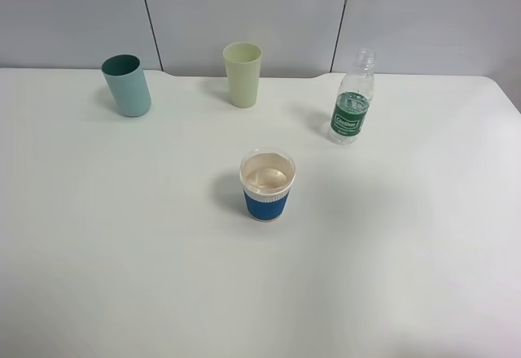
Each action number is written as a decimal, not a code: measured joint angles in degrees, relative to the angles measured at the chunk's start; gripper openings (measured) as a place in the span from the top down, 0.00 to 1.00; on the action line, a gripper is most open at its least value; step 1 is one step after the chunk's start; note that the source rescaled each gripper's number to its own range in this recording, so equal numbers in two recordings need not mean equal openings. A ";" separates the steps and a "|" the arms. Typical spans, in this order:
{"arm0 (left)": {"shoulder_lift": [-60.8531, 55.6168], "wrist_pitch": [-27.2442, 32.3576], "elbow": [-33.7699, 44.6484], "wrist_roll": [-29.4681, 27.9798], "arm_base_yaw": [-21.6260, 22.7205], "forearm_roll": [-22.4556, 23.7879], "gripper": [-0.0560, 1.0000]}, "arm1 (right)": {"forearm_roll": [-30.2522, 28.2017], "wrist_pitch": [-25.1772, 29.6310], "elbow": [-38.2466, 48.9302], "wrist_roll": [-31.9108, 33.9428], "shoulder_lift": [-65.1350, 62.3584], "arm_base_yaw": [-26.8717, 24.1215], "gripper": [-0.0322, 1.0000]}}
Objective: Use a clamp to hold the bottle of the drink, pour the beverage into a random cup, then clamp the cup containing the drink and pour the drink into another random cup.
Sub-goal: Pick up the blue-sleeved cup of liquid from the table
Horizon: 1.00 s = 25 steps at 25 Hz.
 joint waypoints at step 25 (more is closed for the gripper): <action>0.00 0.00 0.00 0.00 0.00 0.00 0.00 | 4.40 19.91 12.48 0.11 -30.23 5.41 0.00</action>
